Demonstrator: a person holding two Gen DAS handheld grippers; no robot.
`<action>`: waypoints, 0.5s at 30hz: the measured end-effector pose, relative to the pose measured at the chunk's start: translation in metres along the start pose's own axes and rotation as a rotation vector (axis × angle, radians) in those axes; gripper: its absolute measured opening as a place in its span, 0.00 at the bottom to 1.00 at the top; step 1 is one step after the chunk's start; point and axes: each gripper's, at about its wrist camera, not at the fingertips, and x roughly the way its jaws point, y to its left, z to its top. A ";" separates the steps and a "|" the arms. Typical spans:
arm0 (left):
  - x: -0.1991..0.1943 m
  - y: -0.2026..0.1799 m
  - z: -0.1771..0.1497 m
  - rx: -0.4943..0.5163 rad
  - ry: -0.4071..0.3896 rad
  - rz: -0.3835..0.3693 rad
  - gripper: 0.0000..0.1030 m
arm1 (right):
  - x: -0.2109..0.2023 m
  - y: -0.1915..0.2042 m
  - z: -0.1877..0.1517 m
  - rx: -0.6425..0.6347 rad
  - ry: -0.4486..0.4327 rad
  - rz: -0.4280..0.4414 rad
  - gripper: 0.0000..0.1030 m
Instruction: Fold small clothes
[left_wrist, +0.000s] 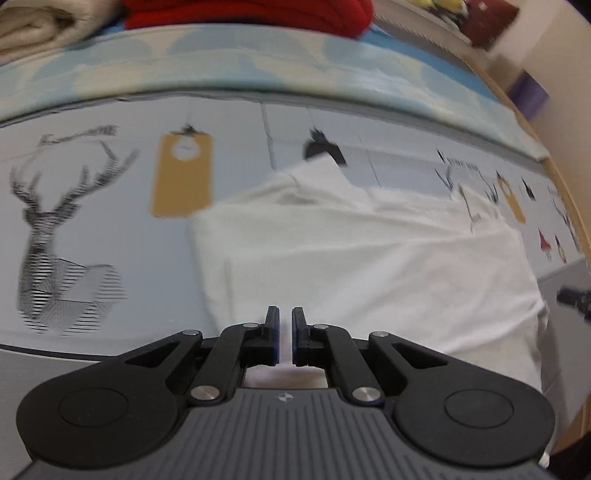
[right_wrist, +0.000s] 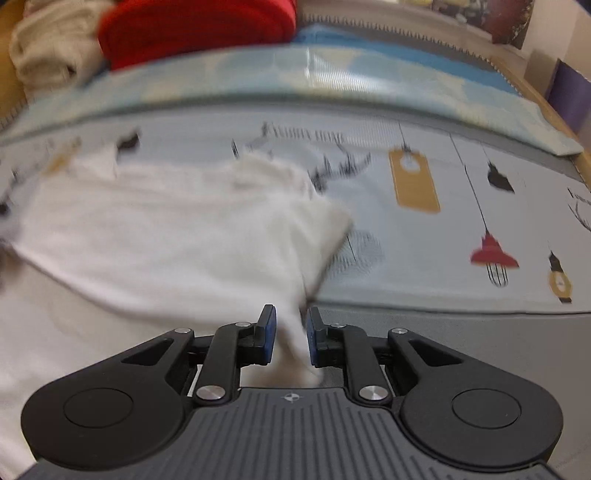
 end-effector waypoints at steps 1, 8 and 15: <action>0.007 -0.003 -0.001 0.009 0.020 0.003 0.04 | -0.001 0.000 0.004 0.005 -0.007 0.014 0.19; 0.026 -0.004 -0.010 0.041 0.098 0.053 0.05 | 0.029 -0.005 0.005 0.086 -0.012 0.014 0.20; 0.038 -0.003 -0.023 0.103 0.116 0.051 0.08 | 0.066 -0.005 -0.012 0.112 0.112 -0.060 0.32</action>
